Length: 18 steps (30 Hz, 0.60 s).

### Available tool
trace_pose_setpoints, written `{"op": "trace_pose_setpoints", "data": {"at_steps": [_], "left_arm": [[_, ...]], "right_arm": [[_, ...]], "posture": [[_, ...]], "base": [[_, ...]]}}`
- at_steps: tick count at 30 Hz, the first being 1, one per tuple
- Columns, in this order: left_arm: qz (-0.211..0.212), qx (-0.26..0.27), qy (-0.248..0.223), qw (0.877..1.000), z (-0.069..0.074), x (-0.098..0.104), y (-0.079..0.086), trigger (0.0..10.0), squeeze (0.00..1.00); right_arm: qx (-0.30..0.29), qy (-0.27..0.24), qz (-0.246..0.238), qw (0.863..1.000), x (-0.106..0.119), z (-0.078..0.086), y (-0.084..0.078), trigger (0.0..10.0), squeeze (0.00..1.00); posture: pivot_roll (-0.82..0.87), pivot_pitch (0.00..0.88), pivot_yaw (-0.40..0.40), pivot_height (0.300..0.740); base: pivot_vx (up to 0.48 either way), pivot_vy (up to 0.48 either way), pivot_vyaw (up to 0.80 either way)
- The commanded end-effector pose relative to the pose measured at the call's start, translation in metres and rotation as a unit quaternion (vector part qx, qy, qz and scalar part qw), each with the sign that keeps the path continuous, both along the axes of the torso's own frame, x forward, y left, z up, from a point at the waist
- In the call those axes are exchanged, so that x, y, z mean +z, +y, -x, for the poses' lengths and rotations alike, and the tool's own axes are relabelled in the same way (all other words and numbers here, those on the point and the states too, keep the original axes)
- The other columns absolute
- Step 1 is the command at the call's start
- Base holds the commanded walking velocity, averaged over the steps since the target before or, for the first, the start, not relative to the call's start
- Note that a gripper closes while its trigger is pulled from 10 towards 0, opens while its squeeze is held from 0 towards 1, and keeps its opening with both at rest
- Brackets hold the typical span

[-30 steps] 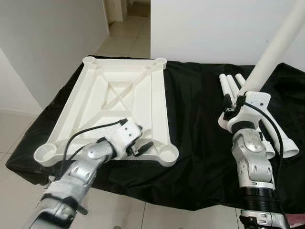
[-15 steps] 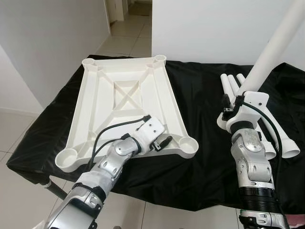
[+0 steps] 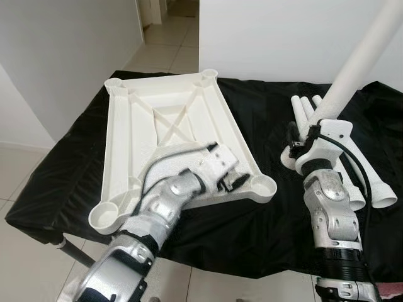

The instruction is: Building children table

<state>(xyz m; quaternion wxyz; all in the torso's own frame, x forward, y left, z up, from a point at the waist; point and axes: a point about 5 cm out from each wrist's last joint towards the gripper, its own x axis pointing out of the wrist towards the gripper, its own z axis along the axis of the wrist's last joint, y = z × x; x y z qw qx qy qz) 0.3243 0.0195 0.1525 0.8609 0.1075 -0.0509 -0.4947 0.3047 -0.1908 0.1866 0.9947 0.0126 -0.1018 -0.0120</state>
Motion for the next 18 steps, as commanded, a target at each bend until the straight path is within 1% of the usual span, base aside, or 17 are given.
{"op": "trace_pose_setpoints", "data": {"at_steps": [1,4,5,8,10,14,15,16,18], "left_arm": [[0.014,-0.01,0.006,1.0,0.0,0.004,0.008,10.0,0.0],[0.029,-0.022,-0.005,0.999,0.0,0.019,0.024,10.0,0.0],[0.029,-0.015,-0.011,0.999,0.0,0.023,0.03,10.0,0.0],[0.028,-0.009,-0.015,0.999,-0.001,0.025,0.035,10.0,0.0],[0.028,0.0,-0.017,0.999,0.0,0.026,0.043,10.0,0.0],[0.033,0.019,-0.008,0.999,0.007,0.029,0.058,10.0,0.0],[0.033,0.019,-0.008,0.999,0.007,0.029,0.058,10.0,0.0],[0.037,0.022,-0.002,0.999,0.009,0.03,0.063,10.0,0.0],[0.04,0.024,0.003,0.999,0.011,0.03,0.065,10.0,0.0]], "right_arm": [[0.027,-0.009,-0.006,1.0,0.002,0.002,0.006,10.0,0.0],[0.068,-0.018,0.026,0.997,0.002,0.005,0.016,10.0,0.0],[0.081,-0.019,0.038,0.996,0.001,0.007,0.02,10.0,0.0],[0.09,-0.019,0.044,0.995,0.0,0.008,0.022,10.0,0.0],[0.105,-0.018,0.048,0.993,-0.003,0.01,0.026,10.0,0.0],[0.123,-0.005,0.05,0.991,-0.012,0.014,0.029,10.0,0.0],[0.123,-0.005,0.05,0.991,-0.012,0.014,0.029,10.0,0.0],[0.124,-0.002,0.052,0.991,-0.014,0.016,0.028,10.0,0.0],[0.123,-0.001,0.053,0.991,-0.015,0.016,0.028,10.0,0.0]], "posture": [[-0.1,0.0,0.03,0.74],[-0.09,0.0,0.026,0.74],[-0.08,0.0,0.019,0.74],[-0.08,0.0,0.019,0.74],[-0.07,0.0,0.012,0.74],[-0.06,0.0,0.005,0.74],[-0.06,0.0,0.005,0.74],[-0.06,0.0,-0.001,0.74],[-0.06,0.0,-0.001,0.74]], "base": [[0.0,0.0,0.0],[0.0,0.0,0.0],[0.0,0.0,0.0],[0.0,0.0,0.0],[0.0,0.0,0.0],[0.0,0.0,0.0],[0.0,0.0,0.0],[0.0,0.0,0.0],[0.0,0.0,0.0]]}}
